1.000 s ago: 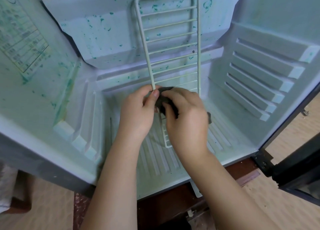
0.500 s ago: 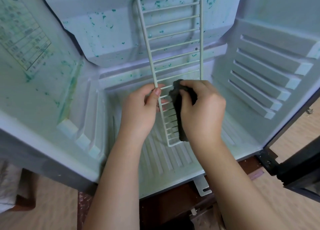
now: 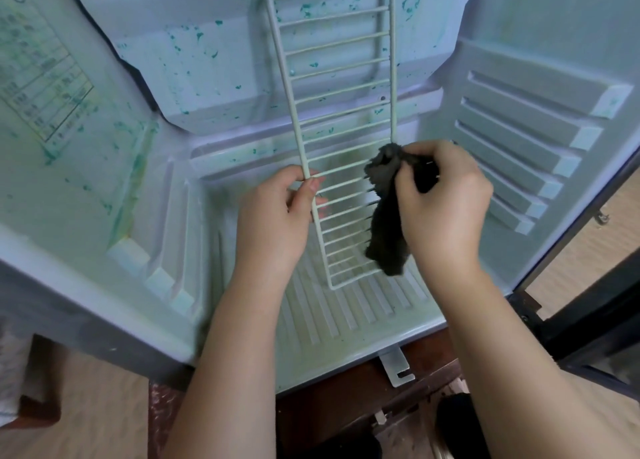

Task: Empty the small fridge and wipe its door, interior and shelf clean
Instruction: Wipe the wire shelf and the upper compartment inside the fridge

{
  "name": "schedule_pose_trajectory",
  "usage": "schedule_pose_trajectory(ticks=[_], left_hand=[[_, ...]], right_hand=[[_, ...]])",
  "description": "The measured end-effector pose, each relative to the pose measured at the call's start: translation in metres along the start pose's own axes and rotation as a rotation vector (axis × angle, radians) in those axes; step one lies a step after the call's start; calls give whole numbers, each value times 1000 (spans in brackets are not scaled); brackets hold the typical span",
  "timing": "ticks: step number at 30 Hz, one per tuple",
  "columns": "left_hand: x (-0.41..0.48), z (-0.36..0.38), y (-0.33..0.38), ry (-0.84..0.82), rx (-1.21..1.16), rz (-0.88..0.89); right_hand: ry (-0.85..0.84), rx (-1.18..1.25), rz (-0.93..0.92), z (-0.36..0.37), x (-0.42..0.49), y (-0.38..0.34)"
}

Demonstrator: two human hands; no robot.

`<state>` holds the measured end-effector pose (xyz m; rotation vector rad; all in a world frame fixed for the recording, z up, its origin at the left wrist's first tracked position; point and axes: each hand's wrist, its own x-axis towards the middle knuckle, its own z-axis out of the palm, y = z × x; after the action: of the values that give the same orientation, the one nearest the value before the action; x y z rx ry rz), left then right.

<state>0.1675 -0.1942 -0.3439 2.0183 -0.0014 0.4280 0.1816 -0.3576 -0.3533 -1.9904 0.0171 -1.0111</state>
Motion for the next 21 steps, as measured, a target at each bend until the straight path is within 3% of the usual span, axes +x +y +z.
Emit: schedule_pose_trajectory(ticks=[4,8,16,21], left_hand=[[1,0,-2,16,-35,-30],[-1,1,-3,18,-47,-25],[-3,1,1,32,-62,-27],[-1,1,3,11,-143,-91]], right_hand=[[188,58,-57,-6,6,-4],[-69,180,72,-1,6,1],[-288,165,257,1,-18,36],[-480,63,257,-9,-32,58]])
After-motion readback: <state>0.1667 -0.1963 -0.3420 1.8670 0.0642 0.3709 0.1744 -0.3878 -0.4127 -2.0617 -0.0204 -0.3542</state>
